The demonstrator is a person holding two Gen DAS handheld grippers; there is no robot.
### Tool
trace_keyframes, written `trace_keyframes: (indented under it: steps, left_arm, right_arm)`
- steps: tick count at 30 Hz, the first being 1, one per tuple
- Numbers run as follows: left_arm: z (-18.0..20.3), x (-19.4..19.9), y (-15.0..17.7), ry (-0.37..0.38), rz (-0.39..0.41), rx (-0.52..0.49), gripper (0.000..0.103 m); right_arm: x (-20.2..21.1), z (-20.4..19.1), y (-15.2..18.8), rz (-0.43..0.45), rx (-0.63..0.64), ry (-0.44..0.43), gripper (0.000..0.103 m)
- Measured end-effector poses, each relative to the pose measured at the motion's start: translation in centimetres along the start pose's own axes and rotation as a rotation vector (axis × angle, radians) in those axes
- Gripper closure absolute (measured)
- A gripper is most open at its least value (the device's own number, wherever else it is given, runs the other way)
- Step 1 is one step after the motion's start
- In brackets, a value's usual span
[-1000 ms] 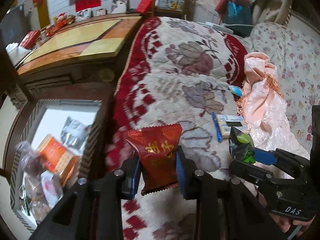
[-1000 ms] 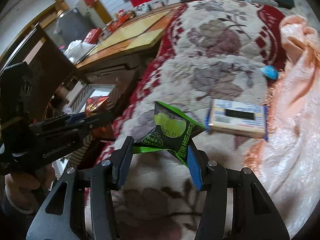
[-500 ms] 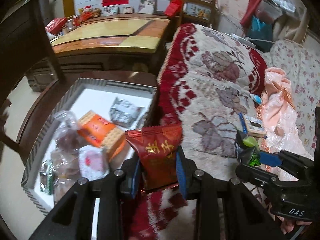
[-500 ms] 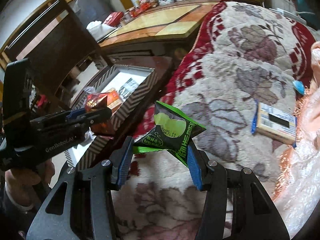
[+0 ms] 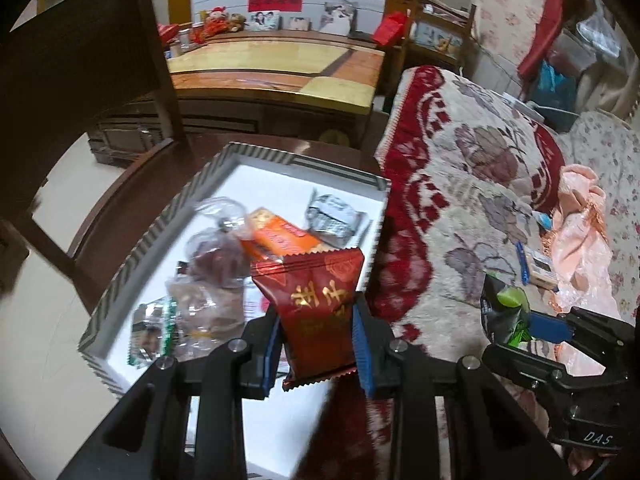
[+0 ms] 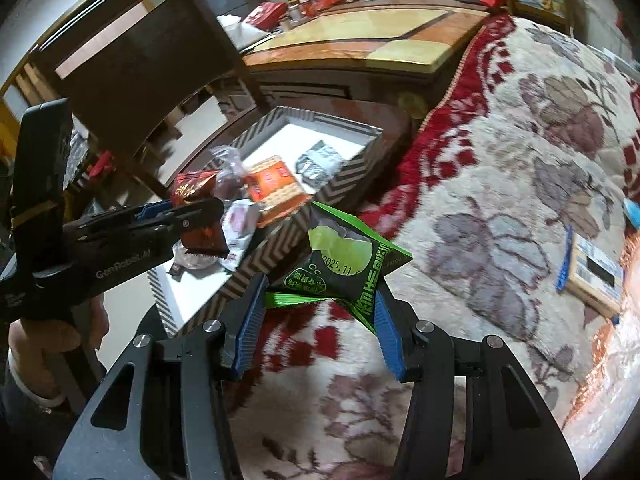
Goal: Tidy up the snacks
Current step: 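Carry the red packet and green packet over the white tray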
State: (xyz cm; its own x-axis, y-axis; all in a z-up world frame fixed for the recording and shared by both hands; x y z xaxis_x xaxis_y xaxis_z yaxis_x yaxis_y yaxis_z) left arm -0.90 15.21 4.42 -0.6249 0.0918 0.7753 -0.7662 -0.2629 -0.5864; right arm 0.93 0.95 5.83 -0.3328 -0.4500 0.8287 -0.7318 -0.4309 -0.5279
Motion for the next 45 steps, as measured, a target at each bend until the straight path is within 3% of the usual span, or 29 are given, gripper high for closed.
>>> trace_keyframes:
  steps: [24,45]
  left_arm:
    - [-7.6,1.0,1.4,-0.056,0.005,0.128,0.069]
    - [-10.5,-0.3,2.0,-0.071,-0.017,0.188,0.069]
  right_arm:
    - [-4.3,-8.2,-2.6,-0.063,0.159,-0.044,0.053]
    - [-7.4,-10.9,-4.6,-0.093,0.201,-0.035,0.053]
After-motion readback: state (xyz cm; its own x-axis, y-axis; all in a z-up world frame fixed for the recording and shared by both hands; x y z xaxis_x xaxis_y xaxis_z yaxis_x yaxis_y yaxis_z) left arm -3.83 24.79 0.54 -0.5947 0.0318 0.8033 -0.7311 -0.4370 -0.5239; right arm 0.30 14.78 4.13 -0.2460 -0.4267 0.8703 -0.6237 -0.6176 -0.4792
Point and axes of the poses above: each gripper's, at about its wrist camera, not at the fingertips, and x roughly against the way its jaws point, z to its right, y to its underside, the point moved 8 cm from there along -x, roughly the way its jaws point, and after that the axes turned 11 degrees about y, right-handed, at the moved point
